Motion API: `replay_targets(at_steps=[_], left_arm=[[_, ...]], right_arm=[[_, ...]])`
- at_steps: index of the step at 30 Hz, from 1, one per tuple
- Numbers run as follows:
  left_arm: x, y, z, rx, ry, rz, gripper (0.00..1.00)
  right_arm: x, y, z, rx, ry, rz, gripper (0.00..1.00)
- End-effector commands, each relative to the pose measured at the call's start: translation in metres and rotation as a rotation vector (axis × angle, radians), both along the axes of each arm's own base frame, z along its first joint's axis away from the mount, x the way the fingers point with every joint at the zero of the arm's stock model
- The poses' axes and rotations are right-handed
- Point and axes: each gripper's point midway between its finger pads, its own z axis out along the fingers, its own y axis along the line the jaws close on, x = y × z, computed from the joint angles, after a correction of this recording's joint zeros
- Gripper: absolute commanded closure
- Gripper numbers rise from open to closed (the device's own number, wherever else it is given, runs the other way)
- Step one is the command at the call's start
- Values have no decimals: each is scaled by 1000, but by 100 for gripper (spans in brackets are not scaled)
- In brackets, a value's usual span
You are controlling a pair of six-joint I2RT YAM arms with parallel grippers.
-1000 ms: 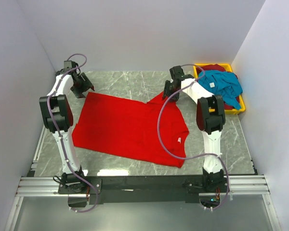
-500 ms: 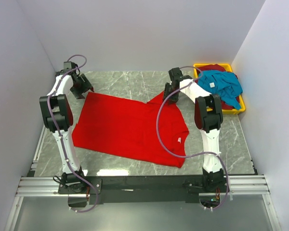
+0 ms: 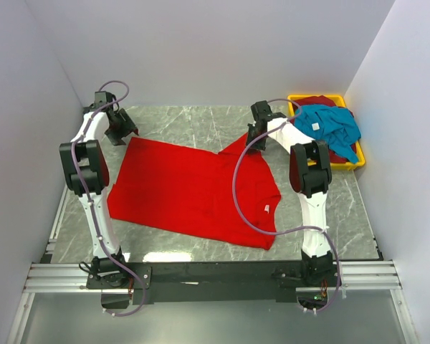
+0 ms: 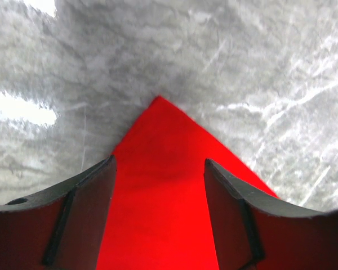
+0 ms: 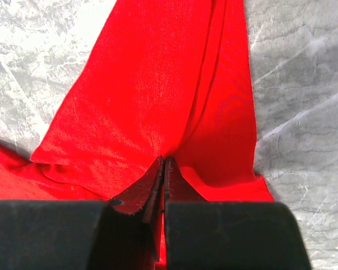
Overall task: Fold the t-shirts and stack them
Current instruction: Fold the tshirt
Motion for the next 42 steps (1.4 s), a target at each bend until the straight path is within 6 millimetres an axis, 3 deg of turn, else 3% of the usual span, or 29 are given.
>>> replay_targets(at_steps=[1,10,18,22,30,34,42], left_arm=[[23,14,10,50,-77,31,31],[41,20,0,74,-113,56,38],[58,14,-5,112,-147,41,41],[63,10,-8,124,-150,27,48],[56,-4,-22,139,-111,-17,59],[48,7,-25,196,-82,22,62],[49,18,-14,245,-94,63,56]], right_arm=[[10,3,39,12,-97,6,99],[3,10,65,61,-133,-7,99],[-7,25,69,81,-125,19,99],[-10,32,71,87,-123,29,99],[-13,37,75,93,-126,32,99],[-14,36,79,91,-131,28,100],[-17,36,75,93,-119,25,99]])
